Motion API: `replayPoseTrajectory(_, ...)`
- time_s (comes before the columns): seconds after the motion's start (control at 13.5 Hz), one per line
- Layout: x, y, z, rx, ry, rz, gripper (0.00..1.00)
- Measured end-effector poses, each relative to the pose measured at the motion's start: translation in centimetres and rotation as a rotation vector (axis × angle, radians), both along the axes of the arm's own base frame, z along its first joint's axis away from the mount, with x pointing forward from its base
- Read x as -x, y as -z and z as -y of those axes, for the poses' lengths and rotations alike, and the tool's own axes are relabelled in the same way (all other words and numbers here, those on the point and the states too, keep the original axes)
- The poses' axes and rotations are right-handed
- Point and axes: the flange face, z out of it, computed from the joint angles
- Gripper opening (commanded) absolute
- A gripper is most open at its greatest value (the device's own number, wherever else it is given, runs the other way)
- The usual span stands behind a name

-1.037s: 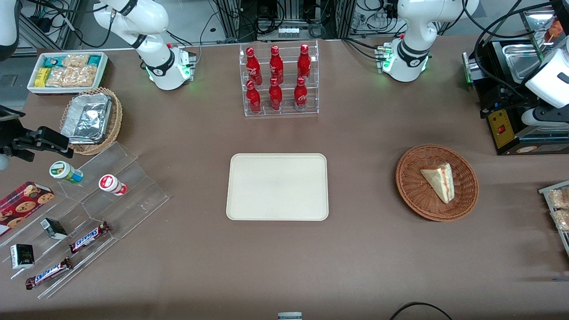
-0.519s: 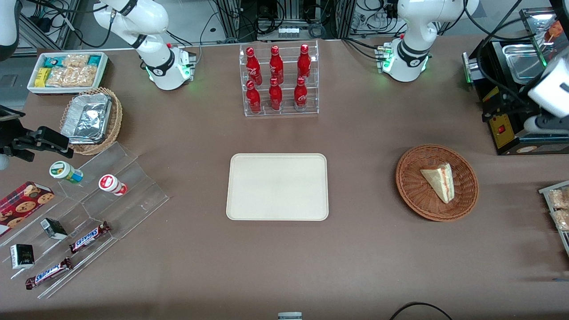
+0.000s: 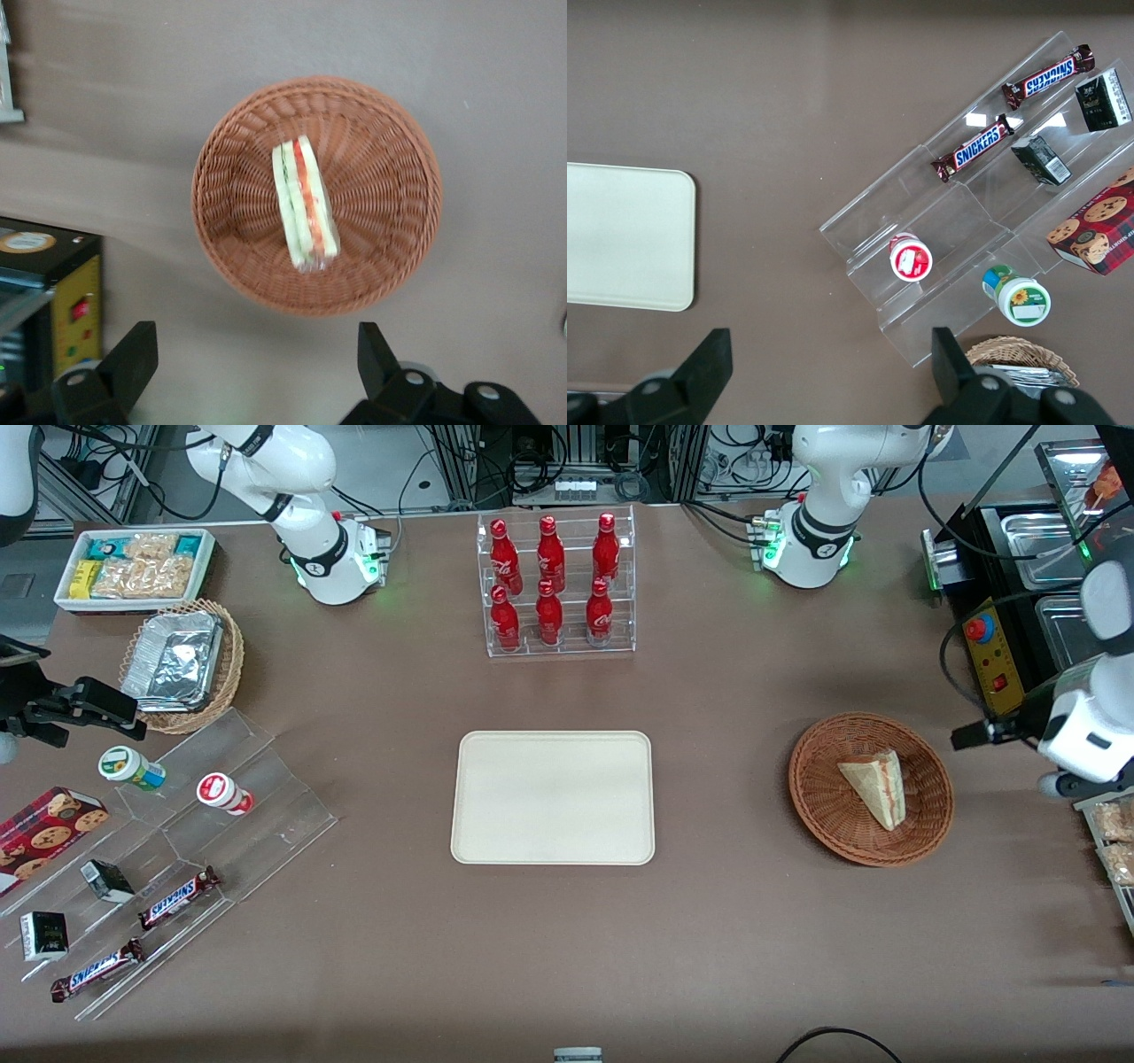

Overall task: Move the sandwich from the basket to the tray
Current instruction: 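Lower the open left gripper over the wrapped sandwich in the basket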

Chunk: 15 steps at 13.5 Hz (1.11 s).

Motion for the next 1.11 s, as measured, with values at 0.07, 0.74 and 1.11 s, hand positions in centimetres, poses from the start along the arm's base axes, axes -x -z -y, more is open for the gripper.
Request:
replayPoseTrajectory(0.07,0.2,1.4,-0.2,-0.003,-0.053,-0.002,1.00)
replayPoseTrajectory(0.74,3.1,12.7,0.4,-0.035,-0.320,0.062,1.00)
replayPoseTrajectory(1.11,4.8,16.3,1.1,-0.038,-0.372,0.090,1.00)
